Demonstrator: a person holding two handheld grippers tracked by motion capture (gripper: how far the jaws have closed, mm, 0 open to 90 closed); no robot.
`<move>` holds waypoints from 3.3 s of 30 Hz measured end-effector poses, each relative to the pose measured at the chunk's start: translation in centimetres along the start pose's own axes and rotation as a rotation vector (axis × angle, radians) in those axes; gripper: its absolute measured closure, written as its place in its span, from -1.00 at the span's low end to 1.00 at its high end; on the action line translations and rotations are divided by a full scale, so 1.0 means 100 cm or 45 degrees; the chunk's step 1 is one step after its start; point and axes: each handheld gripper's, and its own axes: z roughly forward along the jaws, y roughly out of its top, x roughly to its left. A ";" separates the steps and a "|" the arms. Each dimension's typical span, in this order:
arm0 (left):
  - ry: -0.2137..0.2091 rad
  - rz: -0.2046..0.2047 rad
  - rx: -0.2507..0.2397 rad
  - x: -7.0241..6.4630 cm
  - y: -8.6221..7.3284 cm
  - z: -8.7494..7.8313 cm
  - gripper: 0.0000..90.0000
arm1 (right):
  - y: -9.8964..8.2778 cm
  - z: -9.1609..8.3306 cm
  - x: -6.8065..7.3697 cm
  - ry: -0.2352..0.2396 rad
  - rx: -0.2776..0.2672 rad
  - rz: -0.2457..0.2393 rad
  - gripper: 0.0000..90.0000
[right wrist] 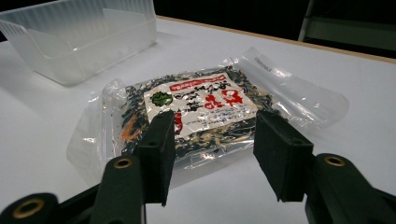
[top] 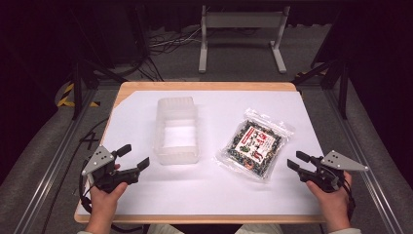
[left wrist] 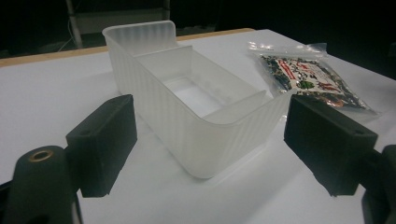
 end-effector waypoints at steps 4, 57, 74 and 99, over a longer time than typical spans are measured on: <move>-0.011 0.010 -0.005 0.000 0.005 0.001 -0.60 | 0.005 -0.001 0.002 -0.003 0.000 -0.016 0.02; 0.037 -0.010 0.003 0.008 0.020 0.024 -0.62 | 0.085 0.090 -0.043 -0.021 0.075 -0.034 -0.10; 0.058 -0.003 0.028 0.010 0.013 0.025 -0.62 | 0.057 0.118 -0.085 -0.155 0.208 0.078 -0.29; 0.058 0.004 0.051 0.009 0.008 0.028 -0.62 | 0.023 0.133 -0.101 -0.095 0.322 0.310 -0.44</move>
